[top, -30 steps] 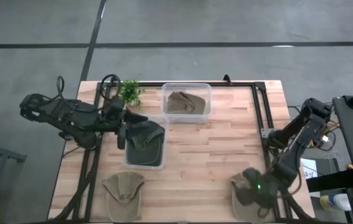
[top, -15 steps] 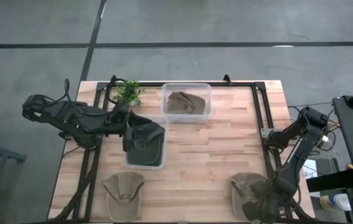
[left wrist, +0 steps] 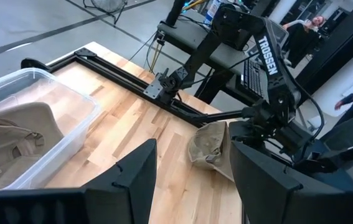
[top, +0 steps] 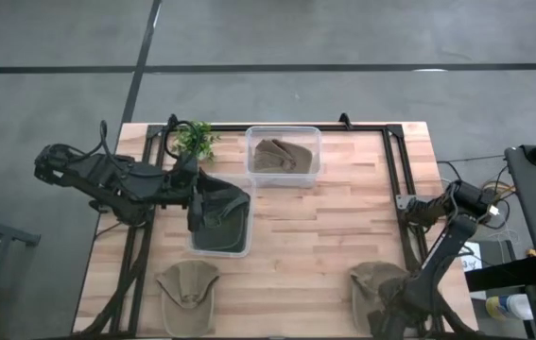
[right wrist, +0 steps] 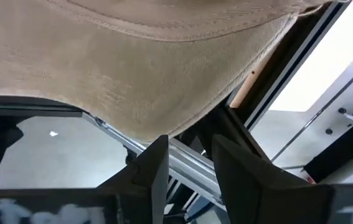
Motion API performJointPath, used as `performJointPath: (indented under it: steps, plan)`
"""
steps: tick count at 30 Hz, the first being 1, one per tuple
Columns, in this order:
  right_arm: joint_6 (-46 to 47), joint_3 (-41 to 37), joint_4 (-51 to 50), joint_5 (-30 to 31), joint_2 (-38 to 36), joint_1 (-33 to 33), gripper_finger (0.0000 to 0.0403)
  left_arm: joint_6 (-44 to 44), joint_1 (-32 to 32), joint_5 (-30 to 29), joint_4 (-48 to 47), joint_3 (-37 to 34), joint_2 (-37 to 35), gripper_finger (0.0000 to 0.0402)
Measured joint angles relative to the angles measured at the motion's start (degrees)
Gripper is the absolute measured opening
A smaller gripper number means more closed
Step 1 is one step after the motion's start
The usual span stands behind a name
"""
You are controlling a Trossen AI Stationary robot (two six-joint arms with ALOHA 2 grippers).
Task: Pick & Place hat
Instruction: Put the right brown cap into the top transparent bin
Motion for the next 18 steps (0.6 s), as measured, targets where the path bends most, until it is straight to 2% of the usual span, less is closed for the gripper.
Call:
performJointPath:
  steps: [6,13,18]
  plan:
    - [2.0,0.0,-1.4,0.4,1.2,0.0,0.0133,0.2,0.5,0.1,0.1,0.0,0.0,0.0194]
    - [2.5,-0.3,-0.7,4.7,2.4,-0.1,0.0166,0.3,0.7,0.4,0.1,0.0,0.0,0.0194]
    - [2.6,-0.9,-0.8,4.1,3.3,-0.1,0.0184,1.0,0.8,0.5,0.2,0.0,0.0,0.0194]
